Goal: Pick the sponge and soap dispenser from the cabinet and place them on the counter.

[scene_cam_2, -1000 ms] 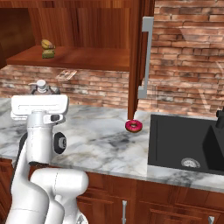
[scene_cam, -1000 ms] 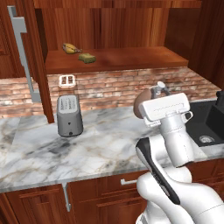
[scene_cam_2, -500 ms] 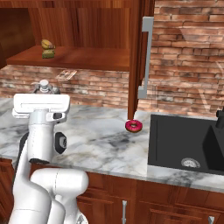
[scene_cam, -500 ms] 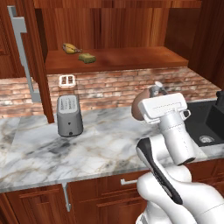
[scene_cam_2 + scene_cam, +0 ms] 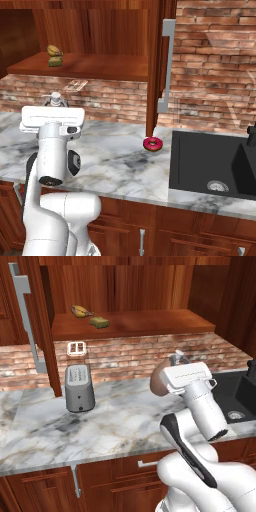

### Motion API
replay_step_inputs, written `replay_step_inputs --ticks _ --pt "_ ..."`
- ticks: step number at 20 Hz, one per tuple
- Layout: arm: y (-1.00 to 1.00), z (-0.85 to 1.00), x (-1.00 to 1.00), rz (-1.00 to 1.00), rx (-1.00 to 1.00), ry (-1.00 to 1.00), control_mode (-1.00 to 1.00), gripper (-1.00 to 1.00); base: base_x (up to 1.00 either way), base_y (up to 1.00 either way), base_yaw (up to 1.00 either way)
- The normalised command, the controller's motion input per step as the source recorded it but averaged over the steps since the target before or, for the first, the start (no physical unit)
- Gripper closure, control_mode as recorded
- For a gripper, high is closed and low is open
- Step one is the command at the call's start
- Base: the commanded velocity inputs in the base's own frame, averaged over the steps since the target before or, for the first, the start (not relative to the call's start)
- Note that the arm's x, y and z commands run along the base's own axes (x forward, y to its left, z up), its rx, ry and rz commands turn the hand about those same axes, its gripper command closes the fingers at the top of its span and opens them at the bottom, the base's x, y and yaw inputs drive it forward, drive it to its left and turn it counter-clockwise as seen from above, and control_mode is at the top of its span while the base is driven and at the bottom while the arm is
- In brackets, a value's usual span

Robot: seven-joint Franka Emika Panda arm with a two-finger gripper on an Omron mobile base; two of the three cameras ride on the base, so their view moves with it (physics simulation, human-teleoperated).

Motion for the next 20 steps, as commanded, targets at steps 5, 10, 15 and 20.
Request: replay_step_inputs --ticks 5,10,15,20 --pt "0.00 -0.81 0.00 0.03 0.00 0.34 -1.00 1.00 0.00 0.00 0.00" --pt "0.00 -0.57 0.00 0.04 0.00 0.24 -1.00 1.00 0.00 0.00 0.00" --pt "0.17 -0.61 0.00 0.04 -0.01 0.13 -1.00 1.00 0.00 0.00 0.00" --pt "0.14 -0.62 0.00 0.04 -0.03 0.11 -1.00 1.00 0.00 0.00 0.00"
